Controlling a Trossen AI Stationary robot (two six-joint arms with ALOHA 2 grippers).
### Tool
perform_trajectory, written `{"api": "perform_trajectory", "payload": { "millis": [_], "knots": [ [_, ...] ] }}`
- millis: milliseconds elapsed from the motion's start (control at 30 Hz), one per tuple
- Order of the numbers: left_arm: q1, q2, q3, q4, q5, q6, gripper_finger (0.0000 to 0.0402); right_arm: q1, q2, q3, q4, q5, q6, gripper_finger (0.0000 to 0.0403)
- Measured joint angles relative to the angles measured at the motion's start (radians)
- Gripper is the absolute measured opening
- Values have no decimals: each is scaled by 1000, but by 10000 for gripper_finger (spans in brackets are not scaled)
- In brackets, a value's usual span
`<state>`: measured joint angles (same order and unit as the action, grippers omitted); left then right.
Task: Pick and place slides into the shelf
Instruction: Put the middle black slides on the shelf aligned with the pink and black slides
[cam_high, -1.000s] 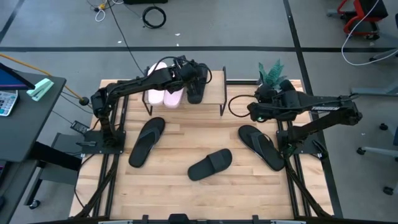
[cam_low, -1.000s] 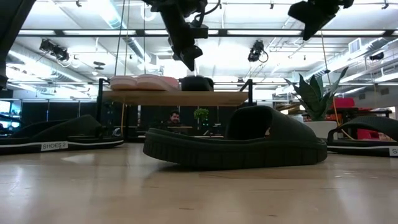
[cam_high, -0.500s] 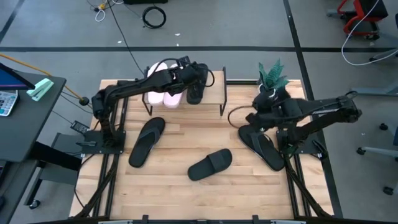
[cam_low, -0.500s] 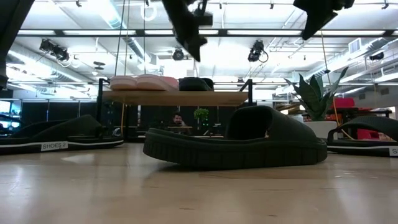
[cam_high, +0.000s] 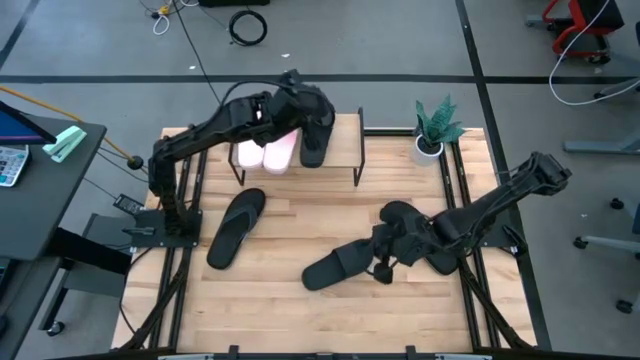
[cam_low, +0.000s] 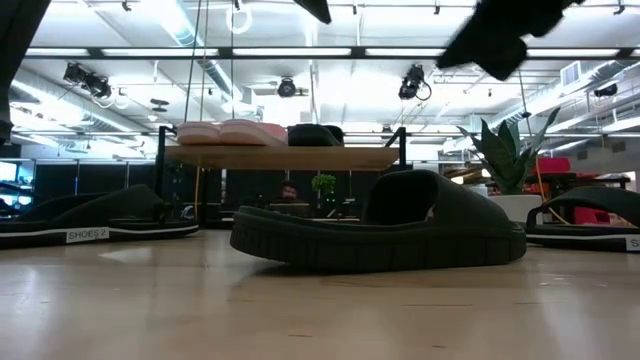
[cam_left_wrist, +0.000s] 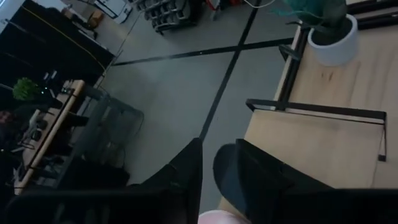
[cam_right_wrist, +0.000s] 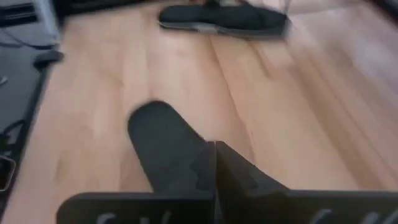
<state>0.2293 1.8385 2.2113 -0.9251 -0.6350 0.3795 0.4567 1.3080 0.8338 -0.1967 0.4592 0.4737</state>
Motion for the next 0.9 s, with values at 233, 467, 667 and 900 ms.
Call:
{"api": "perform_trajectory", "payload": {
  "millis": [233,467,667,900],
  "knots": [
    [22,0,8,-33,0,-26,99,-41,47,9,121,-51,85,12],
    [19,0,8,-156,7,-113,98,-48,228,9,156,-126,193,51],
    [18,0,8,-226,128,-139,95,-34,316,94,184,-125,125,86],
    [18,0,8,-226,146,-134,89,-9,429,356,-110,-66,-114,108]
  ]
}}
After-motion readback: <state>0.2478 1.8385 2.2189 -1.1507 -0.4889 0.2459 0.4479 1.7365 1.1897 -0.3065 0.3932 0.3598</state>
